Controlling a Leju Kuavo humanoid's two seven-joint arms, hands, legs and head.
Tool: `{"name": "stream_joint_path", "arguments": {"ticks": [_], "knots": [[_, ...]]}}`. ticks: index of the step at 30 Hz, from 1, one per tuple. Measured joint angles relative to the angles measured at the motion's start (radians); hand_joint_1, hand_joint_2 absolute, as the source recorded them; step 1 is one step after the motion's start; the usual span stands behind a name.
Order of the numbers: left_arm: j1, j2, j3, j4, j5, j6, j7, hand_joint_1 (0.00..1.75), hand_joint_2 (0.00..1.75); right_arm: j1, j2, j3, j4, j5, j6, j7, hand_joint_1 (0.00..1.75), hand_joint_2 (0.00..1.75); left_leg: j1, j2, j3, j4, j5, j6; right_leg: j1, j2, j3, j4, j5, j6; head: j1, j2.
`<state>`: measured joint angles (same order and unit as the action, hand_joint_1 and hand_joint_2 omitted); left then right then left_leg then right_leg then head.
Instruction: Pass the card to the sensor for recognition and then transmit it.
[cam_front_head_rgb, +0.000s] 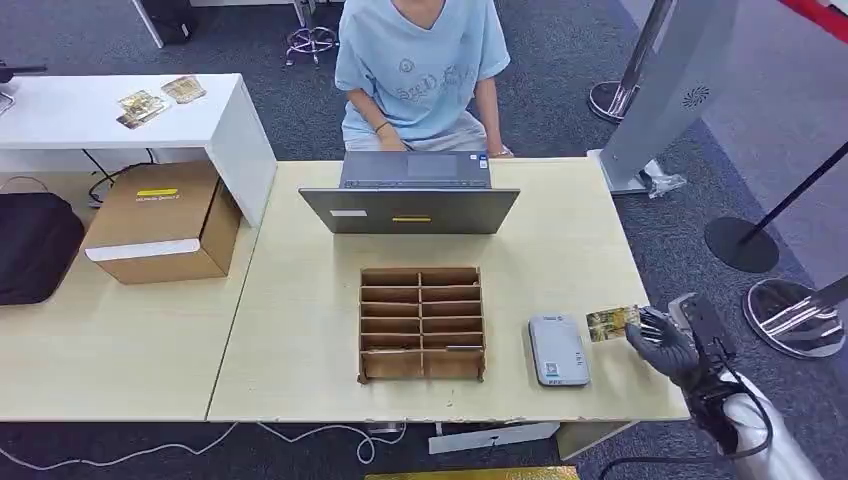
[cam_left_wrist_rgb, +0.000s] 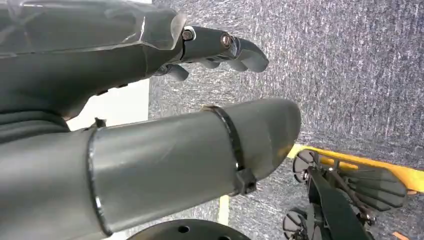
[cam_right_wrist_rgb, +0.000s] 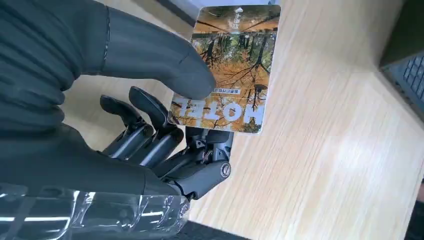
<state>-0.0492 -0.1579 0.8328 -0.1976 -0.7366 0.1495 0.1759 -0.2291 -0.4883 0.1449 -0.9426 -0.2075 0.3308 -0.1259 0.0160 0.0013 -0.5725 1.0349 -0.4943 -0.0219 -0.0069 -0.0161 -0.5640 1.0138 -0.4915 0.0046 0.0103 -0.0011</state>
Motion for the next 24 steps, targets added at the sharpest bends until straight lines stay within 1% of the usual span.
{"name": "stream_joint_path", "arguments": {"ticks": [11,18,24], "knots": [[0.000,0.000,0.000,0.000,-0.024,-0.006,0.000,0.00,0.00,0.020,0.002,0.074,-0.080,0.016,-0.005,0.009,1.75,1.75,0.000,0.000,0.000,0.000,0.000,0.000,0.000,0.000,0.000,0.000,0.000,0.000,0.000,0.000],[0.000,0.001,-0.006,0.000,-0.038,-0.010,0.000,0.00,0.00,0.038,0.002,0.098,-0.101,0.020,-0.020,0.010,1.75,1.75,0.000,0.000,0.000,0.000,0.000,0.000,0.000,0.000,0.000,0.000,0.000,0.000,0.000,0.000],[0.000,0.002,-0.006,0.000,-0.037,-0.026,0.002,0.00,0.00,0.047,0.003,0.115,-0.113,0.029,-0.023,0.015,1.75,1.75,0.000,0.000,0.000,0.000,0.000,0.000,0.000,0.000,0.000,0.000,0.000,0.000,0.000,0.000]]}}
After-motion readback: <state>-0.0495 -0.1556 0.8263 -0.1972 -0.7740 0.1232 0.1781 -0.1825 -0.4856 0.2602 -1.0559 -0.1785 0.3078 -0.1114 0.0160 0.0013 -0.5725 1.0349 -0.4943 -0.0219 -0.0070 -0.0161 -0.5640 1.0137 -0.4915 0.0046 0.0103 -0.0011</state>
